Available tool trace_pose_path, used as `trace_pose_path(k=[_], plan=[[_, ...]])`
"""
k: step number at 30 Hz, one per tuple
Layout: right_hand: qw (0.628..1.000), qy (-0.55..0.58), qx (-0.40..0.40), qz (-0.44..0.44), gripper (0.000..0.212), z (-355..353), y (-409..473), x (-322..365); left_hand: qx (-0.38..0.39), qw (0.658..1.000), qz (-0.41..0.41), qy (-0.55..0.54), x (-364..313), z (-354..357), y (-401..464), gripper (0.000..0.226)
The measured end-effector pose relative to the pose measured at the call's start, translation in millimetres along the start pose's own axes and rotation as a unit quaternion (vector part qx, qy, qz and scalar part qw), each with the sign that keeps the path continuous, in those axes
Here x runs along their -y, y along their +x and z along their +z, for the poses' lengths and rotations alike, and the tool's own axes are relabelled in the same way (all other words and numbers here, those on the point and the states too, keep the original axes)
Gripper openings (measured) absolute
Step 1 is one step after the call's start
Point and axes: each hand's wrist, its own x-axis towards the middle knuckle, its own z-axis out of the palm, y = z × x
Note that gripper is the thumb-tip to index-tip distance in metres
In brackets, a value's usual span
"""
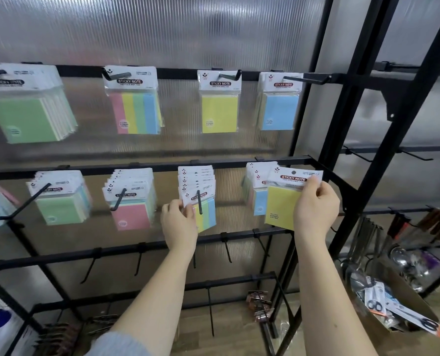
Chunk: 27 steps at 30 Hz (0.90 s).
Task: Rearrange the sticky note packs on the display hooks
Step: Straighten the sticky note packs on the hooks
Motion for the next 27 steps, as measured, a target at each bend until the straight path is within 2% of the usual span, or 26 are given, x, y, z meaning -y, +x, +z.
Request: trace_pose_path(k=[4, 9, 19, 24, 27], plan=[[1.000, 0.007, 0.001, -0.005, 0.045, -1, 0, 3, 0.076, 0.993, -0.058, -0.076, -4, 3, -1, 0.017], [1.000, 0.021, 0.004, -0.009, 0.045, -4, -3, 7, 0.107, 0.989, -0.069, -0.075, -7, 1, -1, 0.016], [0.999, 0.012, -0.013, -0.048, 0.045, -5, -19, 18, 0.071, 0.996, 0.001, -0.061, -7, -23, -10, 0.036], [0.997, 0.006, -0.040, -0.070, 0.046, -5, -36, 26, 0.120, 0.991, 0.047, -0.042, -3, -39, -11, 0.028], [0.995, -0.007, -0.056, -0.078, 0.045, -7, -48, 29, 0.141, 0.987, 0.067, -0.034, -3, -48, -12, 0.035]])
